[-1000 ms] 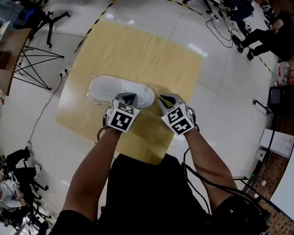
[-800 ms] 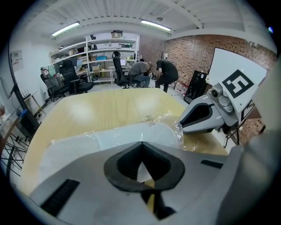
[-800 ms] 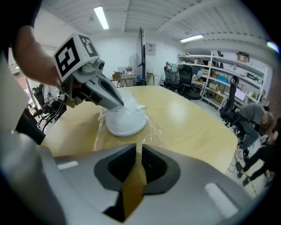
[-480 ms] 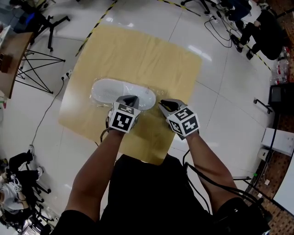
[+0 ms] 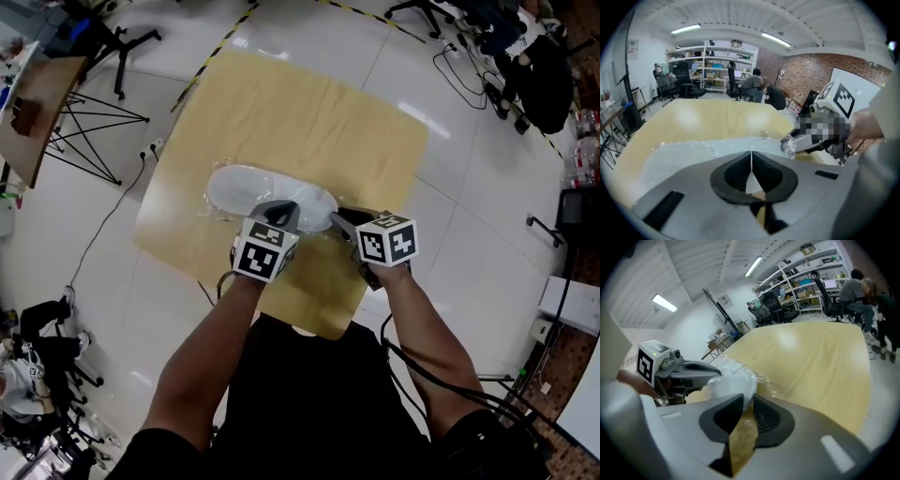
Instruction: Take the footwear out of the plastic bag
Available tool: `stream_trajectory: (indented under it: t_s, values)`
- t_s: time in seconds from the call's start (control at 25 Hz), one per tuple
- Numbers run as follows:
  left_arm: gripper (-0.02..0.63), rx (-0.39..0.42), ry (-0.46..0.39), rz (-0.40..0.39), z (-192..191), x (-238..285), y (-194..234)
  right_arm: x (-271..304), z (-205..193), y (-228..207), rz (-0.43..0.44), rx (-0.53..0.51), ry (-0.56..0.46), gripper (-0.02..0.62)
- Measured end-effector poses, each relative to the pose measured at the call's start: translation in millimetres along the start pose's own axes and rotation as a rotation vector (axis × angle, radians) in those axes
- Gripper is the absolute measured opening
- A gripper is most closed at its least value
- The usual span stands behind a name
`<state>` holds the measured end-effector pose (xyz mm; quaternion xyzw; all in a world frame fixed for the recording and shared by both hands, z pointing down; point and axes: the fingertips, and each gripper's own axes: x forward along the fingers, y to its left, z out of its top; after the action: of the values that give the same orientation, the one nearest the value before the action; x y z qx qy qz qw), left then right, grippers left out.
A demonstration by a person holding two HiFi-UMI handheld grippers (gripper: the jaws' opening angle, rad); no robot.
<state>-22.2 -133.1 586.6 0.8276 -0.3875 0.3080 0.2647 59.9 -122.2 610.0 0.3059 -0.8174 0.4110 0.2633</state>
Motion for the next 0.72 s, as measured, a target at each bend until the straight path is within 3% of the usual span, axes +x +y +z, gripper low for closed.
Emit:
stream_trajectory:
  t_s: [0.04,0.12,0.24,0.32,0.44,0.52,0.72]
  values:
    - [0.027,-0.006,-0.048,0.015,7,-10,5,-3,-1,-2,-0.004,-0.002,-0.002,0.066]
    - [0.119,-0.003,-0.138,0.082,21,-35,25,-7,-2,-3,-0.010,-0.012,0.004,0.064]
    - [0.130,-0.028,-0.208,0.228,22,-75,75,-8,-5,-6,-0.033,-0.036,0.021,0.066]
    - [0.129,-0.070,-0.165,0.303,5,-92,112,-8,-5,-7,-0.046,-0.047,0.024,0.067]
    - [0.130,-0.117,-0.001,0.362,-35,-100,153,-7,-5,-8,-0.060,-0.051,0.024,0.069]
    - [0.149,-0.155,0.074,0.343,-56,-101,165,-7,-5,-5,-0.067,-0.053,0.025,0.069]
    - [0.169,-0.243,0.149,0.260,-81,-91,171,-8,-2,-2,-0.073,-0.072,0.029,0.069]
